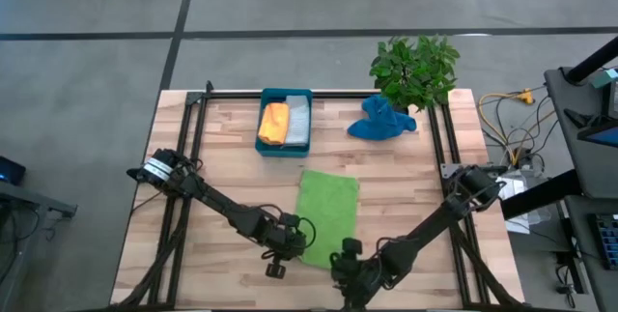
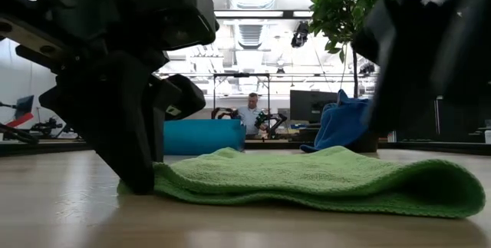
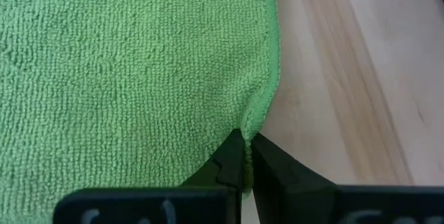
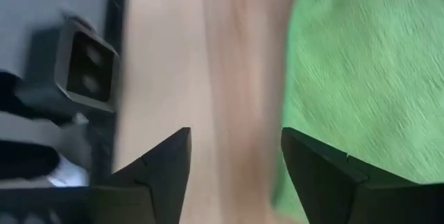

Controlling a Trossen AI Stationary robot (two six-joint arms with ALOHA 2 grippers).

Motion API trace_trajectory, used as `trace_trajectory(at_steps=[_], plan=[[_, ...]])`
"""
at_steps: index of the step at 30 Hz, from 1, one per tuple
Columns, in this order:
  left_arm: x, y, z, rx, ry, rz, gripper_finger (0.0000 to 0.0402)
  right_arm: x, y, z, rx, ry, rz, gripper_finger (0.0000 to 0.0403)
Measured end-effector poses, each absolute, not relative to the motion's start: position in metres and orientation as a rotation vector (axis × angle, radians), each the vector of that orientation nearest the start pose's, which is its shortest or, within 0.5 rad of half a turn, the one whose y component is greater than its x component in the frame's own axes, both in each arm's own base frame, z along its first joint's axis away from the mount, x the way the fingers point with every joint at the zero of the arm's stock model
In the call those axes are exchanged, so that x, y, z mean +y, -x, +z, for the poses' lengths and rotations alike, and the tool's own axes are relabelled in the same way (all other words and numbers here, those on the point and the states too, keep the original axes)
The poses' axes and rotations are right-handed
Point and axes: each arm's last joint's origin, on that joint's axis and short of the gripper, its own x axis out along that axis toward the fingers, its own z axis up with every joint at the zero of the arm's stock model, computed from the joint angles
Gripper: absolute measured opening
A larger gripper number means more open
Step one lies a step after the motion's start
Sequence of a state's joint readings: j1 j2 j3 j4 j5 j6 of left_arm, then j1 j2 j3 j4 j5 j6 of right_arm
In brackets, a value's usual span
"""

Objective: Fold microfiber towels
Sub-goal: Fold the green microfiber cloth

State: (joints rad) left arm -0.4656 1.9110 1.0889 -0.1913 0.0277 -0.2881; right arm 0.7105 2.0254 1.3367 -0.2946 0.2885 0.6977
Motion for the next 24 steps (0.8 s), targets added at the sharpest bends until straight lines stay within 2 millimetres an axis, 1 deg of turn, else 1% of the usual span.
trace_trajectory(at_steps=[4,9,16,20,24], plan=[[-0.166,-0.33,0.132,1.056,0.067,-0.288,0.0,0.258,-0.312,0.144,1.032,-0.1,0.024,0.0222],[-0.167,-0.33,0.132,1.059,0.084,-0.282,0.0,0.253,-0.308,0.137,1.071,-0.072,0.003,0.0214],[-0.167,-0.33,0.132,1.061,0.088,-0.285,0.0,0.255,-0.309,0.126,1.112,-0.04,0.071,0.0191],[-0.167,-0.33,0.132,1.063,0.09,-0.29,0.0,0.258,-0.31,0.121,1.106,-0.021,0.077,0.0162],[-0.167,-0.33,0.132,1.072,0.102,-0.311,0.0,0.258,-0.309,0.121,1.091,-0.008,0.064,0.0106]])
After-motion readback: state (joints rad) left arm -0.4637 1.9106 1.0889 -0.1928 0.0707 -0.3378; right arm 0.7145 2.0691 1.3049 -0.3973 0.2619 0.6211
